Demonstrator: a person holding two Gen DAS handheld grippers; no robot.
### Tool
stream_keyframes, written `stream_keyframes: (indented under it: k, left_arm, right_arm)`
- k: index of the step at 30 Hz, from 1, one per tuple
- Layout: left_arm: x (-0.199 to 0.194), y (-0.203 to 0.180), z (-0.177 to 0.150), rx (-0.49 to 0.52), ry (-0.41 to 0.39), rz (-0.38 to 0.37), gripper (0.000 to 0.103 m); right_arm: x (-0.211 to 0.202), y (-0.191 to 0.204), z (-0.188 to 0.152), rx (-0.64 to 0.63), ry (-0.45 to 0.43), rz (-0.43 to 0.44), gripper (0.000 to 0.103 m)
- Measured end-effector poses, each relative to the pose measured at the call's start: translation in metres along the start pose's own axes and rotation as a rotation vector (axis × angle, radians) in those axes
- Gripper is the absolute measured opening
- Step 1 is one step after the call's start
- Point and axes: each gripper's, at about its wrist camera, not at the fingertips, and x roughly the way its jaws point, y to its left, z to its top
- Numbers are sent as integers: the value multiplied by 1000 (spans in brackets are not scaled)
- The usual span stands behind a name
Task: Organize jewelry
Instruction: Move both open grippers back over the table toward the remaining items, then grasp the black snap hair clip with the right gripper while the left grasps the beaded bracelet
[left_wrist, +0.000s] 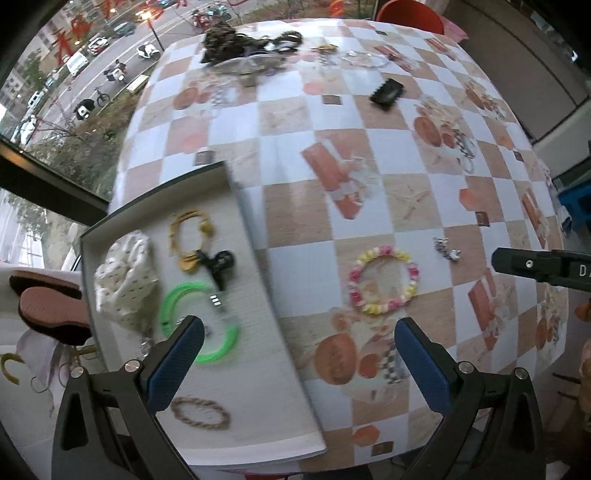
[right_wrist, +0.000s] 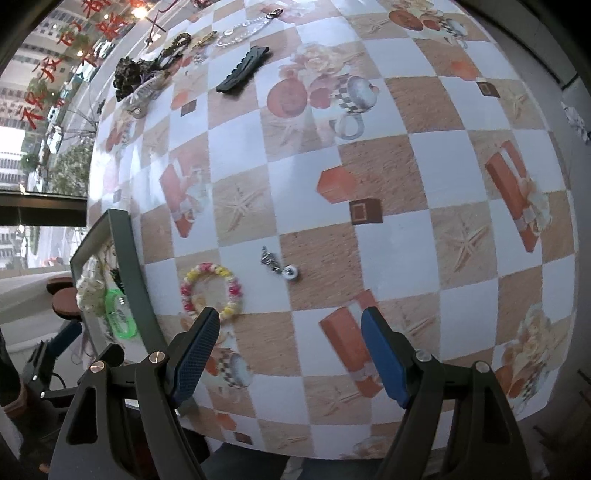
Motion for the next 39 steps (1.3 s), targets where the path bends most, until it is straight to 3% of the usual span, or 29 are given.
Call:
stream_keyframes:
  k: [14, 19, 32, 39]
  left_arm:
    - [28, -39, 11, 43, 43, -6, 103]
    - [38, -48, 15, 44, 47, -2, 103]
    - [70, -61, 14, 25, 32, 40, 103]
    - [85, -55, 19, 12, 27, 35, 103]
  right_arm:
    - [15, 3, 25, -139, 21, -53, 81]
    - [15, 6, 51, -144, 3, -42, 81]
    - [26, 22, 147, 27, -31, 59, 82]
    - [49, 33, 190, 126, -35, 52, 82]
